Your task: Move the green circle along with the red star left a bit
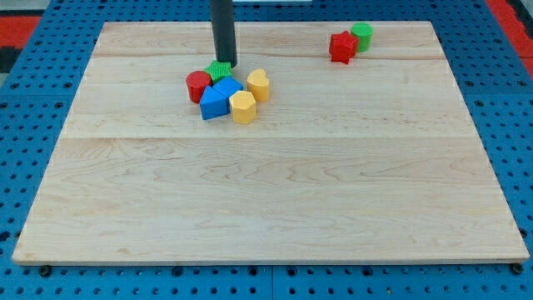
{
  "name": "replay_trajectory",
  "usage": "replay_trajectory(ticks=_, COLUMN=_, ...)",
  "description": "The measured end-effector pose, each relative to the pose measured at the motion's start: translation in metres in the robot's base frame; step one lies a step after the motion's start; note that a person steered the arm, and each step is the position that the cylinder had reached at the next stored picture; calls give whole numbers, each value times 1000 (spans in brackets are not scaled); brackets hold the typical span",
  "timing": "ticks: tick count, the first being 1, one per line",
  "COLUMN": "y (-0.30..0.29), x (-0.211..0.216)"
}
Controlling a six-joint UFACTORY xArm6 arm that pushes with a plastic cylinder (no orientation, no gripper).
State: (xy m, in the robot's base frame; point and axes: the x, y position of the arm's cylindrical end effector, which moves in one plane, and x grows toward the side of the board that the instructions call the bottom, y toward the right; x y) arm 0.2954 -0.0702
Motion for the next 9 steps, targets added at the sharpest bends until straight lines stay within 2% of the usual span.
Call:
replay_trajectory(ticks=1, y=8, x=-14)
replay_trajectory(ticks=3, y=167, x=-92)
replay_trajectory(ticks=5, y=267, x=-100)
replay_trajectory(ticks=6, y=282, x=-86)
replay_trajectory(ticks=9, y=223, x=-46)
